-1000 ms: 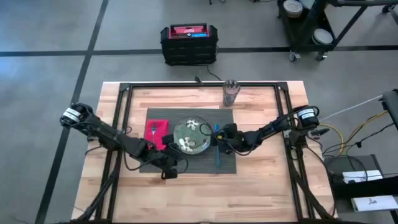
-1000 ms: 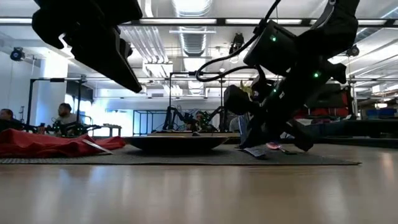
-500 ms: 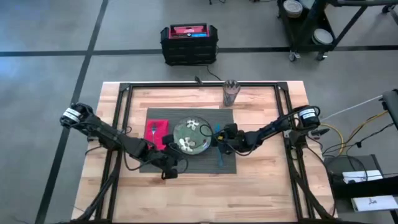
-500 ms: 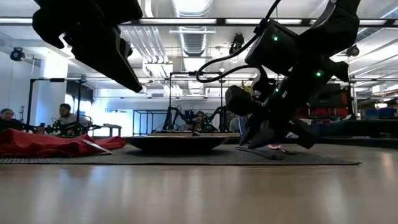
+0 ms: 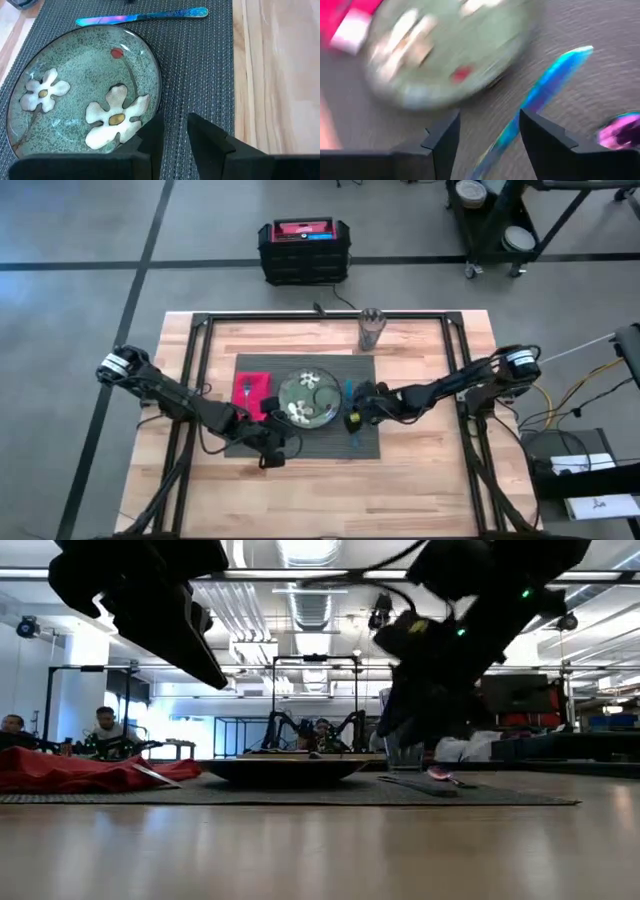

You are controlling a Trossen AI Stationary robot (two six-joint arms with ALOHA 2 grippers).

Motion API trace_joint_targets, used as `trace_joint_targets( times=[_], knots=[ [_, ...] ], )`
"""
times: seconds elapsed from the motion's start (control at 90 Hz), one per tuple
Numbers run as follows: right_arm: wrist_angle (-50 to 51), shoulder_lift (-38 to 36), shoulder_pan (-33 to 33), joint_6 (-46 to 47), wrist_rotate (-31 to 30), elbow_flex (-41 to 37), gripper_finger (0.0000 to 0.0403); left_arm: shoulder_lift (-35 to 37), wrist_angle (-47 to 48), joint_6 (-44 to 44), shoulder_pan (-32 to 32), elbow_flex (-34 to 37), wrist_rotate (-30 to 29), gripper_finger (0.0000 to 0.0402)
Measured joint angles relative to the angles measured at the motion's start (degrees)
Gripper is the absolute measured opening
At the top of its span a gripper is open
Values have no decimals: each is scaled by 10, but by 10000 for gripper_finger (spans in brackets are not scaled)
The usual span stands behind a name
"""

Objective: Set table place
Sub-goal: Put the blue table knife on the gray table mat to the left of the blue spoon

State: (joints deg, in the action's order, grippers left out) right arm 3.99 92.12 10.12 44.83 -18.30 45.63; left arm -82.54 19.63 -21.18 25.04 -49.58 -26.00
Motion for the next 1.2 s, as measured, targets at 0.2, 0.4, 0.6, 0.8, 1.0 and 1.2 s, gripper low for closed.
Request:
trace_joint_targets(
  times=[0.2,0.4,0.6,0.8,1.0,1.2],
  knots=[
    [16,8,51,-150,39,0,172,0,0,3,0,0,0,75],
    [18,16,87,-222,43,0,153,0,-2,3,0,3,0,75],
    [11,31,101,-240,43,0,126,0,-3,3,0,5,0,75],
    [1,56,101,-245,33,0,96,0,-4,3,0,6,0,75],
    [-9,62,101,-238,25,0,70,0,-6,3,0,6,0,75],
    [-38,62,101,-235,15,0,49,0,-7,3,0,6,0,75]
  ],
)
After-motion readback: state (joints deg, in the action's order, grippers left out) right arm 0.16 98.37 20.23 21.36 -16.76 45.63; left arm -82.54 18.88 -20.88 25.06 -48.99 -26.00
